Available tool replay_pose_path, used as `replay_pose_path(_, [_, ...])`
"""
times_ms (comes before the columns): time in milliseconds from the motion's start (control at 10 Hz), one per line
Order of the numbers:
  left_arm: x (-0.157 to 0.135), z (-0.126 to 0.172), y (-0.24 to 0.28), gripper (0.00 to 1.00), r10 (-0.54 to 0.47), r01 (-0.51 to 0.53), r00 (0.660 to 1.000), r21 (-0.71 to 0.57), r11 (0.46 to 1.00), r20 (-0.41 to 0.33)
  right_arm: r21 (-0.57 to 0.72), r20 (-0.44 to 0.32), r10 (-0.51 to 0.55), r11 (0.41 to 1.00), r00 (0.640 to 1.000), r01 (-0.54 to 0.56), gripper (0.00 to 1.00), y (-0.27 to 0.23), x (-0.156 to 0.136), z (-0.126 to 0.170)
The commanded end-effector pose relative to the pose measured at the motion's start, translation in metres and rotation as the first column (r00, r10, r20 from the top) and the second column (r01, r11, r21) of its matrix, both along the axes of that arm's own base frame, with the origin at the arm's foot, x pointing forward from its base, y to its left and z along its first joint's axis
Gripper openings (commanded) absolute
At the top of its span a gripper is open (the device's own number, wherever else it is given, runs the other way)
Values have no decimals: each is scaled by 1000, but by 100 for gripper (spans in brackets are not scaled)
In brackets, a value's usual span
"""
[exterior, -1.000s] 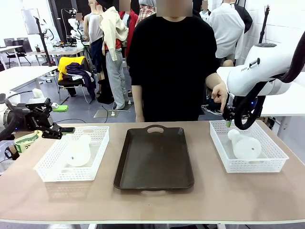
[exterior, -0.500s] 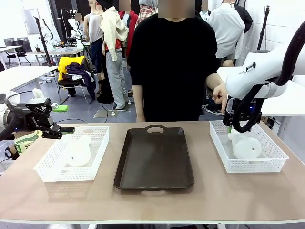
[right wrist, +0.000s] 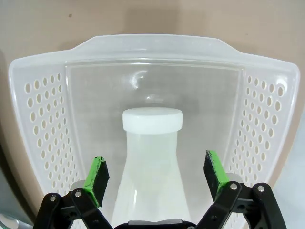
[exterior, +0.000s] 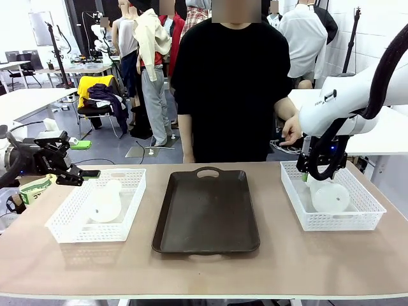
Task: Prepare the laboratory tools.
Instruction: Pick up the Big flask that the person points to.
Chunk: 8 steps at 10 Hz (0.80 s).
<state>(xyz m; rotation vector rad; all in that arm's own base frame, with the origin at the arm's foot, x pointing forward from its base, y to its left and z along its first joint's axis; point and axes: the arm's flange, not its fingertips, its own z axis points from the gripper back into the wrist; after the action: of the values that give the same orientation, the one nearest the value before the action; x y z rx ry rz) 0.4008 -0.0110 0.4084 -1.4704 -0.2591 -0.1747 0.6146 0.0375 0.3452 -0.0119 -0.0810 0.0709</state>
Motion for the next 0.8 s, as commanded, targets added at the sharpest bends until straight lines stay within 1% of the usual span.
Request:
replay_pose_path(0, [-1,1,0,100,0,0,1000,-7,1000,2,-58,8,-36,998,999,37,100,7,9,-4])
replay_pose_path(200, [-1,1,0,100,0,0,1000,-7,1000,2,-56,18,-40,998,999,41,100,12,10,-9])
replay_pose_path(600, [-1,1,0,100,0,0,1000,-7,1000,2,-58,-5,-56,997,998,56,100,15,13,-12])
replay_pose_path(700, [-1,1,0,100,0,0,1000,-7,1000,2,-59,-10,-64,996,998,63,89,14,12,-12])
